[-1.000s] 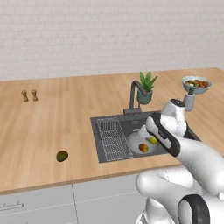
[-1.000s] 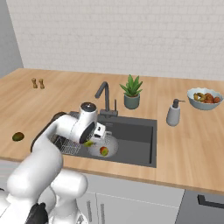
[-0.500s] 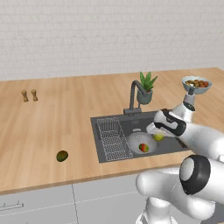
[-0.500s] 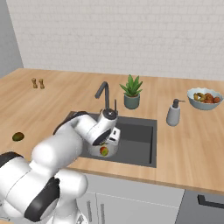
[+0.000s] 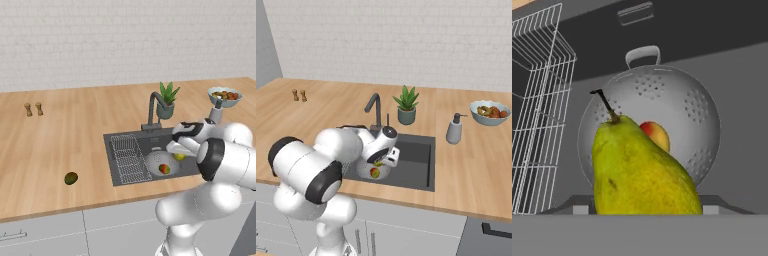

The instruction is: Put the colander in the sink, put the pear, mango, mango in the colander, and turn on the sink faucet and pour water over the colander.

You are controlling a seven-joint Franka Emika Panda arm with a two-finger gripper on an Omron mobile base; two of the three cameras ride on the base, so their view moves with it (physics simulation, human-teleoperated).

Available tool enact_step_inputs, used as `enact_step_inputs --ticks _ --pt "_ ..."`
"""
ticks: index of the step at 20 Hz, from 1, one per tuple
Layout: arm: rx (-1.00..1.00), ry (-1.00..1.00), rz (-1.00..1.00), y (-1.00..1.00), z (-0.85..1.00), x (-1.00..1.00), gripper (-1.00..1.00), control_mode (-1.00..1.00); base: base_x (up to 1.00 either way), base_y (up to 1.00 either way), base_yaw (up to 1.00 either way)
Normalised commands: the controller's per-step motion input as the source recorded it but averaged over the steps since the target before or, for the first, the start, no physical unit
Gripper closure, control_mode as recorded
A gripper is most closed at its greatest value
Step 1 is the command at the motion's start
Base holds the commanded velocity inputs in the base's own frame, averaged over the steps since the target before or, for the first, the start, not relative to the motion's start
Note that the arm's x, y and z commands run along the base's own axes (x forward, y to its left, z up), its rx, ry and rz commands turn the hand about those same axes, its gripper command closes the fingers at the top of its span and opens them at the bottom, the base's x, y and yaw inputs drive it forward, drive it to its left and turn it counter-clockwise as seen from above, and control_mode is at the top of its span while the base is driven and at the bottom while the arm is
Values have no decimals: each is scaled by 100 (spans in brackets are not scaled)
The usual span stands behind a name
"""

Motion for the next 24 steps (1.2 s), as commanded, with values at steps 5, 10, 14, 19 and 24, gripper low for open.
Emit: enact_step_inputs --ticks 5,10,14,19,24 --pt "5 5 0 -24 -20 16 100 -100 0 0 0" --pt "0 0 0 0 -24 17 100 -100 0 0 0" --pt "0 1 0 0 -27 21 100 -100 0 0 0" --pt "0 0 0 0 -27 16 100 -100 0 0 0" --pt "0 0 0 0 -19 10 100 -100 0 0 0"
